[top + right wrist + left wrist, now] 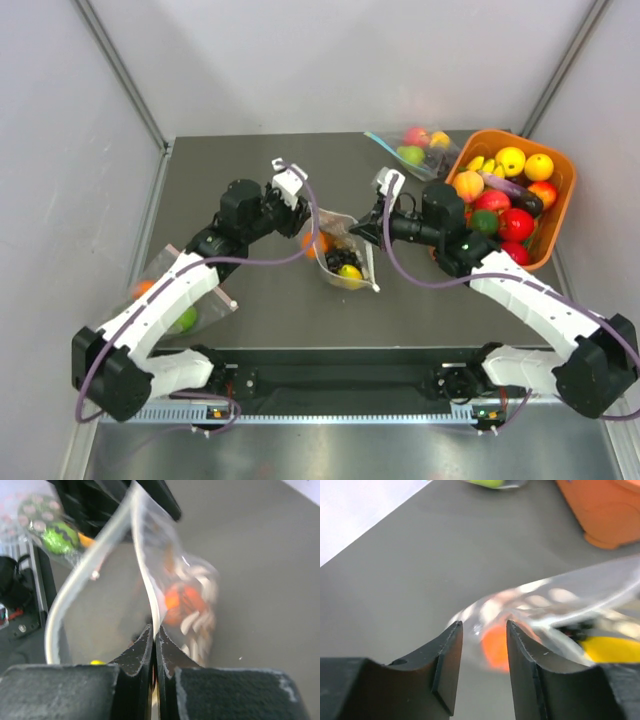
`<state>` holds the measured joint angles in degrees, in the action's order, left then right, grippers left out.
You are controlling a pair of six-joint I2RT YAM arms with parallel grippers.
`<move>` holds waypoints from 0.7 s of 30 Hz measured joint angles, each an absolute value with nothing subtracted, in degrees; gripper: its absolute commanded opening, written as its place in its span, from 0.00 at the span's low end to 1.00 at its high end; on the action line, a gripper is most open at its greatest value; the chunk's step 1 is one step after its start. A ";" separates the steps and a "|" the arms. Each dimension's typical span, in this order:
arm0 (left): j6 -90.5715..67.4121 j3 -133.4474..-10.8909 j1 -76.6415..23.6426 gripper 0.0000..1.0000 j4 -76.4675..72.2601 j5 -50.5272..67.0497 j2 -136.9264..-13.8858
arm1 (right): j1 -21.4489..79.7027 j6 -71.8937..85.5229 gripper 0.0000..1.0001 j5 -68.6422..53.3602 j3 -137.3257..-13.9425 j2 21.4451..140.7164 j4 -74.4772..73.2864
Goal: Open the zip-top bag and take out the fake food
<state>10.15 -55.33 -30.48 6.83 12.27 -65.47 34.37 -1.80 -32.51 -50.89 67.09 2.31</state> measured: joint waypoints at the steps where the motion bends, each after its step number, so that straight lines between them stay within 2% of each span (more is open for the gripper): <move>1: 9.56 -56.58 -30.46 0.47 6.94 11.57 -66.85 | 34.87 -1.19 0.00 -31.42 -52.53 66.96 0.95; 4: 7.40 -60.69 -30.46 0.56 7.01 10.00 -71.18 | 36.29 0.80 0.00 -27.90 -56.45 66.78 -1.54; 9: 4.34 -60.97 -30.41 0.61 8.23 9.28 -70.37 | 37.71 4.54 0.00 -20.47 -57.47 67.18 -4.12; 17: -5.63 -59.61 -30.41 0.64 13.47 7.18 -63.09 | 38.04 10.26 0.00 -11.27 -56.18 71.68 -5.06; 21: -14.68 -51.83 -30.41 0.72 11.57 7.66 -56.10 | 38.61 12.05 0.00 -9.04 -55.88 72.93 -4.45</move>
